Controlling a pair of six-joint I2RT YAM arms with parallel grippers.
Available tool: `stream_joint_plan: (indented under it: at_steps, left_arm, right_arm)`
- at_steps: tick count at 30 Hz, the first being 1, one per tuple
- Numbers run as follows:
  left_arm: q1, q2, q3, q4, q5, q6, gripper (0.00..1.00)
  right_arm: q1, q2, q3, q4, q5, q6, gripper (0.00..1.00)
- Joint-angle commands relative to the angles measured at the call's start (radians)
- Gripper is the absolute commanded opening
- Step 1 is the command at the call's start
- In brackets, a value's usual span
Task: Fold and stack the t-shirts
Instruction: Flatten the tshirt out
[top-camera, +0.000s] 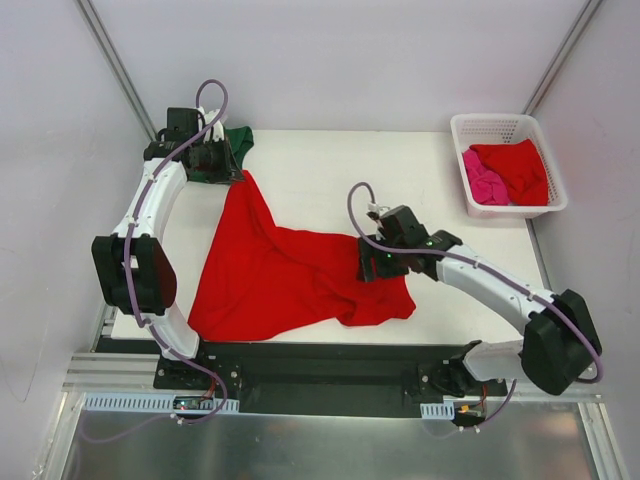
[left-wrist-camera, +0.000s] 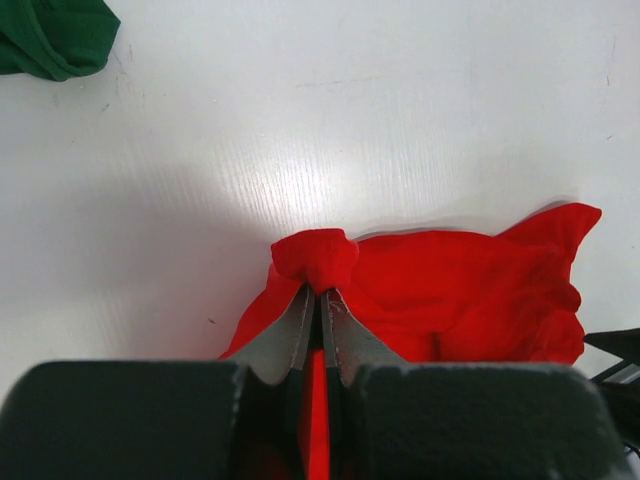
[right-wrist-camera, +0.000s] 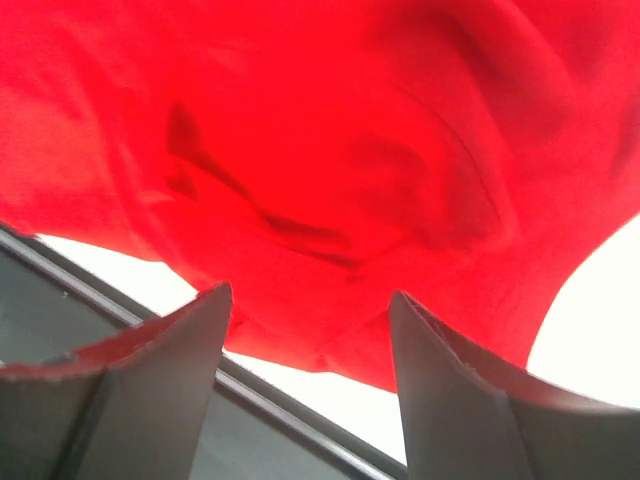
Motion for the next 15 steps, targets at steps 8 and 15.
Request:
stream_joint_plan:
  at_steps: [8, 15]
  left_arm:
    - [-0.003, -0.052, -0.009, 0.025, 0.000, 0.010, 0.00]
    - [-0.003, -0.047, -0.007, 0.028, 0.000, 0.007, 0.00]
  right_arm:
    - [-0.161, -0.115, -0.263, 0.250, -0.254, 0.174, 0.66]
    - [-0.221, -0.168, -0.299, 0.305, -0.325, 0.194, 0.60]
